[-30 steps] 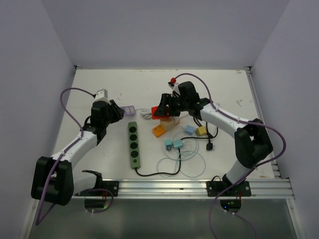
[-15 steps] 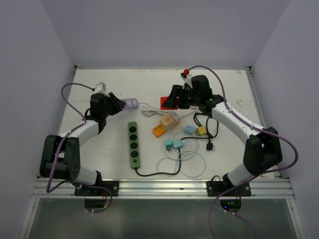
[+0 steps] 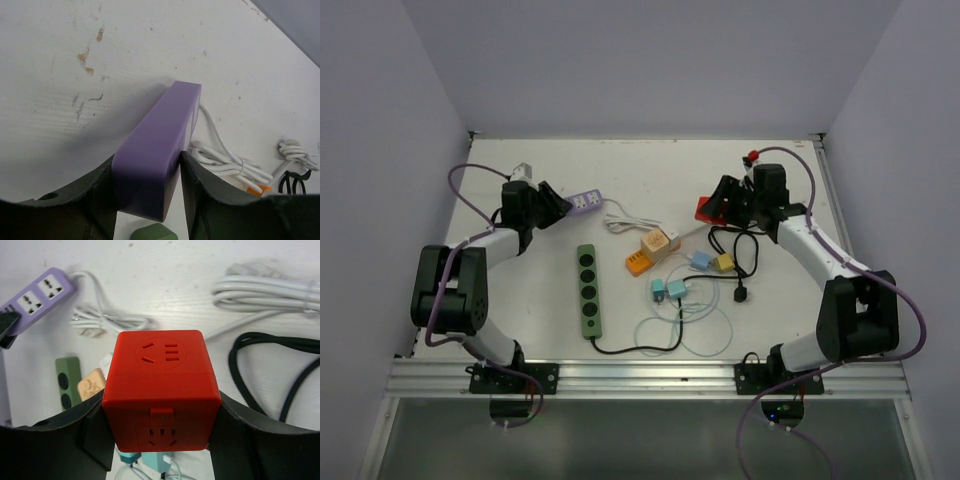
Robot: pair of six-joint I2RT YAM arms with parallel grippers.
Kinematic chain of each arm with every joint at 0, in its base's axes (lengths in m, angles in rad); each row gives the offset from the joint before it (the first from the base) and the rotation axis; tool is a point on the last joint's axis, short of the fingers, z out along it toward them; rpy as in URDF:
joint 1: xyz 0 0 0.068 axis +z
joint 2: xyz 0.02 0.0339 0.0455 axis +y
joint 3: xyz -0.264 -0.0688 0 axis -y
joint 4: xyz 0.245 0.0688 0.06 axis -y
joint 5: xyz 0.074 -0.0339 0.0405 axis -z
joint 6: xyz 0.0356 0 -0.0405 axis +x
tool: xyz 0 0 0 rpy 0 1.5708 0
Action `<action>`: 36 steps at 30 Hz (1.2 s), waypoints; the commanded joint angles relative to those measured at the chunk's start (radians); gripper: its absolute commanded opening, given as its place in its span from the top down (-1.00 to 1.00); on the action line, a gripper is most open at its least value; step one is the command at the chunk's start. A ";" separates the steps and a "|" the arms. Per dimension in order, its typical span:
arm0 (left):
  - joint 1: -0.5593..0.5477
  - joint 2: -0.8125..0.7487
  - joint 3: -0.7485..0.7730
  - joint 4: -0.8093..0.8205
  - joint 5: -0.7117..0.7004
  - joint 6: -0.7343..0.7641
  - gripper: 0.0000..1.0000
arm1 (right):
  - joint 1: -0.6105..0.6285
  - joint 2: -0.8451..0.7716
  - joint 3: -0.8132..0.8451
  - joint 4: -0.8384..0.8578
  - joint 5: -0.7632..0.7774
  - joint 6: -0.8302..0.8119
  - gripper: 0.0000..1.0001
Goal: Pull the plug off the socket
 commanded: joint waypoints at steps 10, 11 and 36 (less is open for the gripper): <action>0.019 0.016 -0.007 -0.191 -0.093 0.048 -0.53 | -0.058 -0.079 -0.095 -0.024 0.231 -0.056 0.93; 0.019 0.010 -0.007 -0.195 -0.095 0.048 -0.57 | -0.062 -0.079 -0.104 -0.026 0.233 -0.054 0.90; 0.019 -0.339 0.089 -0.465 -0.036 0.215 -0.99 | -0.102 -0.062 -0.048 -0.149 0.264 -0.030 -0.83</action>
